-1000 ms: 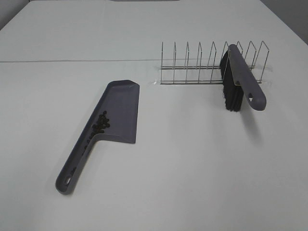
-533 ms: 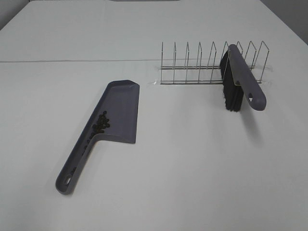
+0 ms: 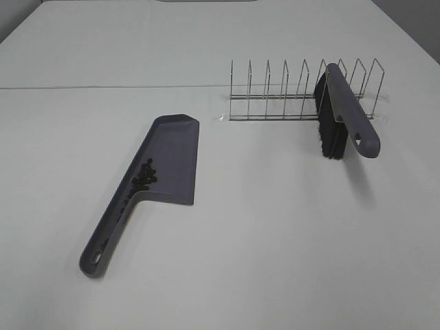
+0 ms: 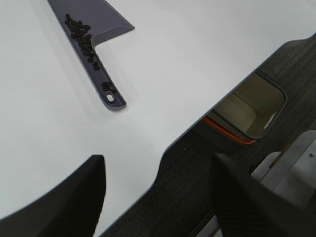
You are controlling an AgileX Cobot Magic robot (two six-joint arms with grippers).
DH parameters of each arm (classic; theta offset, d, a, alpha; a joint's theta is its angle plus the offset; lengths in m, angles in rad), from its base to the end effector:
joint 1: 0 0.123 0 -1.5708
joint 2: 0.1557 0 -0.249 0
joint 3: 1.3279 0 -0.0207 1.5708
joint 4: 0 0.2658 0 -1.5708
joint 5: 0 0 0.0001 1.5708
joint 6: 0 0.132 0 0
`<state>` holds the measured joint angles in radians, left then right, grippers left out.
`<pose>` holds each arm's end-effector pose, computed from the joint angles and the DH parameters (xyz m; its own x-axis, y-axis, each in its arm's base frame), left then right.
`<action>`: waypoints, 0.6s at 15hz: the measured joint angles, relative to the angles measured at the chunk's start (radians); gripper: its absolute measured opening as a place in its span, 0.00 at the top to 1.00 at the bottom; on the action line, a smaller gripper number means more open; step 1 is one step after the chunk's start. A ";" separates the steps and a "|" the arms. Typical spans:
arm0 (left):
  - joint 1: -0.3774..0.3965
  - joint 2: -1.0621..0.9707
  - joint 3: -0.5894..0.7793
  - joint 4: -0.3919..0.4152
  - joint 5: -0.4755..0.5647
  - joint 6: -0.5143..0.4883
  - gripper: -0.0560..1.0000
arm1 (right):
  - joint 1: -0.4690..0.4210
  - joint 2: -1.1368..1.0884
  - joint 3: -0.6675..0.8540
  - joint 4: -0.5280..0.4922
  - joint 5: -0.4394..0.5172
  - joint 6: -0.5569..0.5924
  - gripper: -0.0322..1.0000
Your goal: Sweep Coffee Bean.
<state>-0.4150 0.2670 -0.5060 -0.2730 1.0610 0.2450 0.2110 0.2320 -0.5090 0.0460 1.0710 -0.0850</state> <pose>0.0923 -0.0746 0.2454 -0.5385 0.3530 -0.7651 0.6163 0.7842 -0.0720 0.1072 0.0284 0.2455 -0.6184 -0.1967 -0.7609 -0.2787 0.9601 -0.0217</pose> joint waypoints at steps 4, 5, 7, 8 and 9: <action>0.000 0.000 0.000 -0.003 0.000 0.046 0.39 | 0.000 0.000 0.000 0.000 0.000 0.000 0.27; 0.000 0.000 0.000 -0.003 0.000 0.047 0.39 | 0.000 0.000 0.000 0.000 0.000 0.000 0.27; 0.000 0.000 0.000 -0.003 0.000 0.047 0.39 | 0.000 0.000 0.000 0.000 0.000 0.000 0.27; 0.000 0.000 0.000 -0.003 0.000 0.047 0.39 | 0.000 0.000 0.000 0.000 0.000 0.000 0.27; 0.000 0.000 0.000 -0.003 0.000 0.047 0.39 | 0.000 0.000 0.000 0.000 0.000 0.000 0.27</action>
<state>-0.4150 0.2670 -0.5060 -0.2760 1.0610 0.2920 0.2110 0.2320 -0.5090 0.0460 1.0710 -0.0850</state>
